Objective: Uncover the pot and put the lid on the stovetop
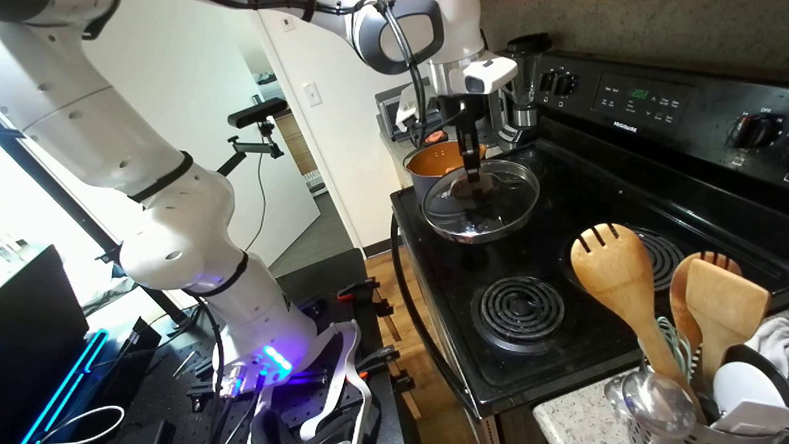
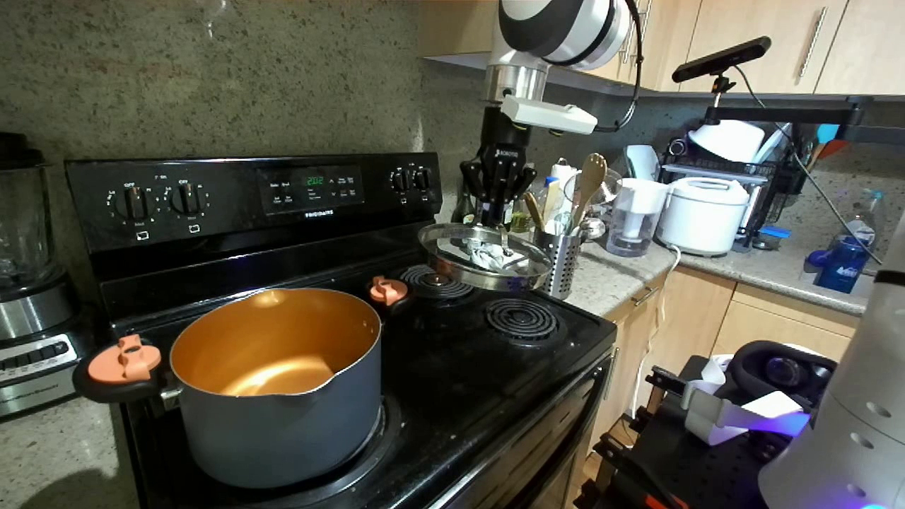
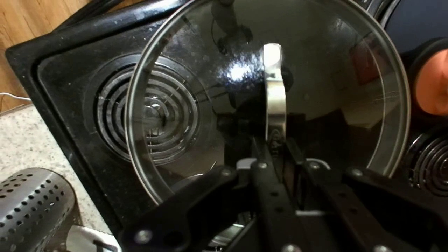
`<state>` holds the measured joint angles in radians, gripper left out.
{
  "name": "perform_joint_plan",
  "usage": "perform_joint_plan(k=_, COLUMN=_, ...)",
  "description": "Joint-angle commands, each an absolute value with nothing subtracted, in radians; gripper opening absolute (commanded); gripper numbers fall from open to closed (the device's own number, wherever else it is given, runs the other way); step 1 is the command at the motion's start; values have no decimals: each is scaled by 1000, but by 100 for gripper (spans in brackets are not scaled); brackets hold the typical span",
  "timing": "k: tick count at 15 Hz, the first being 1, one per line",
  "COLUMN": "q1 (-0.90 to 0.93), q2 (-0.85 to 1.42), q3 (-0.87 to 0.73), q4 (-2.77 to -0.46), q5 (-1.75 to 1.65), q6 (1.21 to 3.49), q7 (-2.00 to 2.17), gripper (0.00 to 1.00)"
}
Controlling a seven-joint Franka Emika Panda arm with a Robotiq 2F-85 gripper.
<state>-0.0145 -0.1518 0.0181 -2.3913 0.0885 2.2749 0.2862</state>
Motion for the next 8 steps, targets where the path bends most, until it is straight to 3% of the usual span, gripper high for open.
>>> perform_joint_plan(k=1, q1=-25, q2=-130, q3=11, q4=-2380, q5=85, q6=2293, q7=306, gripper=4)
perform_joint_plan(k=8, q1=-8, q2=-61, q3=12, q4=-2375, q5=96, q6=2352, q7=290, gripper=4)
